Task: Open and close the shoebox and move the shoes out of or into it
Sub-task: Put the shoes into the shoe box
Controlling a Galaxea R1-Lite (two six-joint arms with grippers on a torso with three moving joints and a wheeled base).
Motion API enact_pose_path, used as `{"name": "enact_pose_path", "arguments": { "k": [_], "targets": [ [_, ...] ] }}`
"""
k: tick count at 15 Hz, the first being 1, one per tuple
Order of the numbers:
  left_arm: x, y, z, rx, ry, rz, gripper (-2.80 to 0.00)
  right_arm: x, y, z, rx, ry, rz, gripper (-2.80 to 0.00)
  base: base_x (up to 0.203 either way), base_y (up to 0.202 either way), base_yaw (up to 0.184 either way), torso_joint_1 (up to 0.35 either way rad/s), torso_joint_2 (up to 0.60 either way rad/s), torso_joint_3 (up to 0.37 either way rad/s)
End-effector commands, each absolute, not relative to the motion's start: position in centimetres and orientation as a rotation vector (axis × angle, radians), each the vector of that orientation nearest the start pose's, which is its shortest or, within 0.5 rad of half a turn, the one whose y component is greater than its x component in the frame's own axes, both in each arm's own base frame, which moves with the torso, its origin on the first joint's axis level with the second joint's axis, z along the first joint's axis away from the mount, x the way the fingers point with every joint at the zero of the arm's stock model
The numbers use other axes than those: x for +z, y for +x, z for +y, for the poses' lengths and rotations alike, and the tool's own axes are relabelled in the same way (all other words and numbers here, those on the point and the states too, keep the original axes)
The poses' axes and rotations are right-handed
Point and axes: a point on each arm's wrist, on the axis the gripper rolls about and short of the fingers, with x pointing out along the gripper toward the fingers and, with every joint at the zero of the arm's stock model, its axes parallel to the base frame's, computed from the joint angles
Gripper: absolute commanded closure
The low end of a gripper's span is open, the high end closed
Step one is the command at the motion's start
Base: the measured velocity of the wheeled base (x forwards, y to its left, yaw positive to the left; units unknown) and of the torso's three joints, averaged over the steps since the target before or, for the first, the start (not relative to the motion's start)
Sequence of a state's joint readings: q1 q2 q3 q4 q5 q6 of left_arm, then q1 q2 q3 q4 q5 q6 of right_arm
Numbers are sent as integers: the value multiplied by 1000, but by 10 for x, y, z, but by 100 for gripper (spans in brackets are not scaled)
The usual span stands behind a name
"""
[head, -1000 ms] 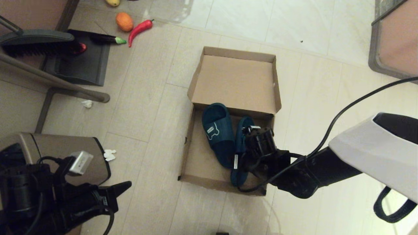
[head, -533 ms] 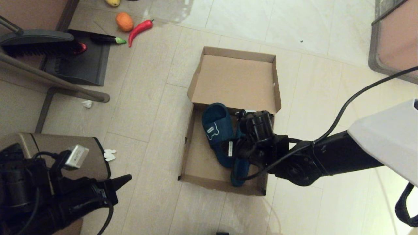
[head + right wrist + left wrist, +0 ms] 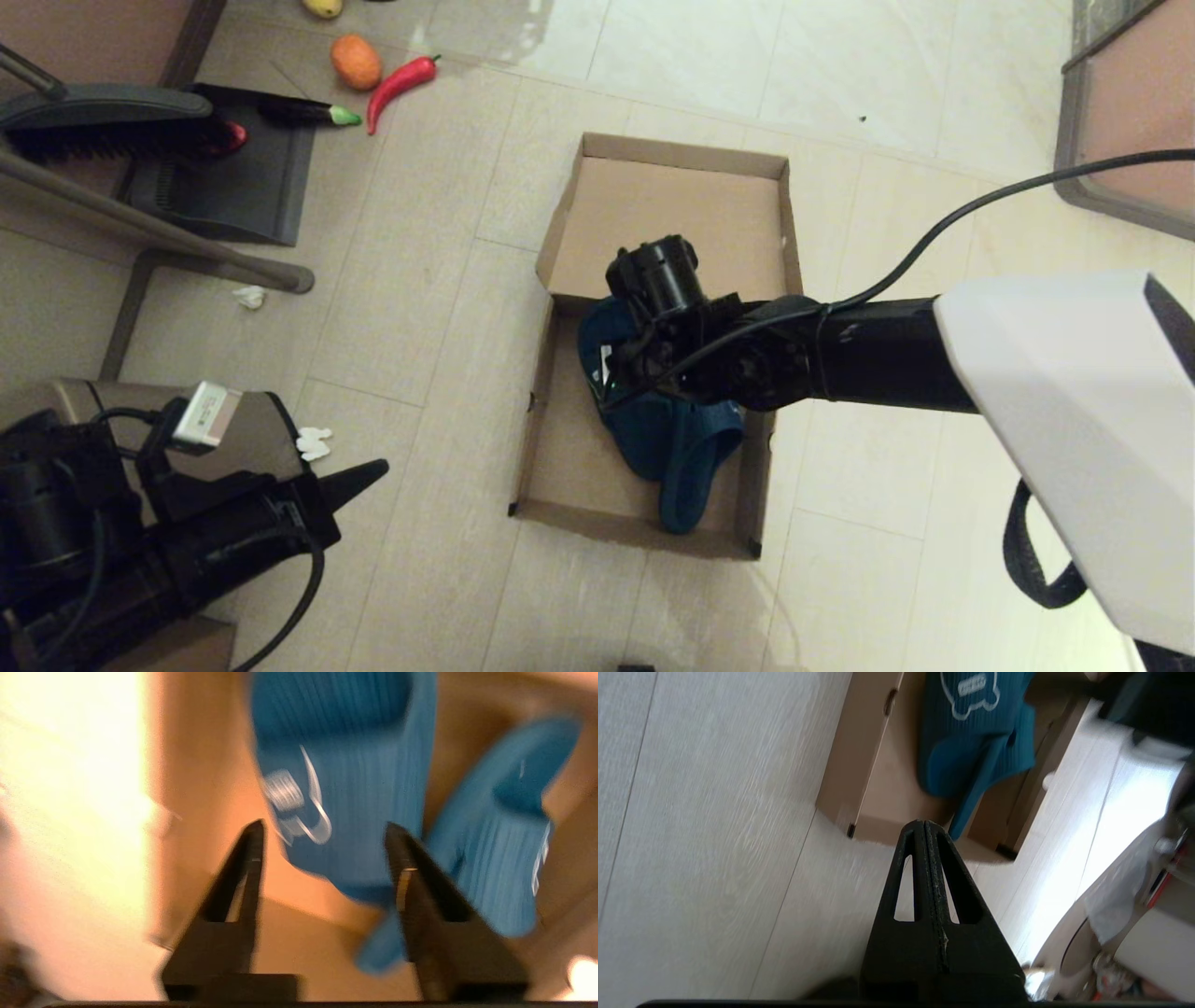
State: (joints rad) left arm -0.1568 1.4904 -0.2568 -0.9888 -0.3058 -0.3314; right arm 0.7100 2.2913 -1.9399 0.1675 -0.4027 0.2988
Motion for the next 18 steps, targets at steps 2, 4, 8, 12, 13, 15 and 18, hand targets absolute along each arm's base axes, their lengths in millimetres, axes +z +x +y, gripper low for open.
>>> {"name": "enact_pose_path", "arguments": {
  "k": [2,4,8,12,13,15,18],
  "targets": [
    [126,191,-37,-416,-352,332,0,161,375,310,207,-20,528,0,0,0,0,0,0,0],
    [123,189,-37,-413,-354,344,0,160,380,307,189,-10,514,0,0,0,0,0,0,0],
    [121,179,-35,-413,-350,351,0,178,386,296,144,51,438,0,0,0,0,0,0,0],
    [116,174,-35,-408,-348,371,0,177,406,294,137,227,314,0,0,0,0,0,0,0],
    [114,170,-34,-406,-347,380,0,171,411,297,146,260,289,0,0,0,0,0,0,0],
    [116,166,-33,-409,-346,366,0,149,419,306,161,283,266,0,0,0,0,0,0,0],
    [117,162,-33,-409,-345,356,0,109,428,315,160,263,294,0,0,0,0,0,0,0]
  ]
}}
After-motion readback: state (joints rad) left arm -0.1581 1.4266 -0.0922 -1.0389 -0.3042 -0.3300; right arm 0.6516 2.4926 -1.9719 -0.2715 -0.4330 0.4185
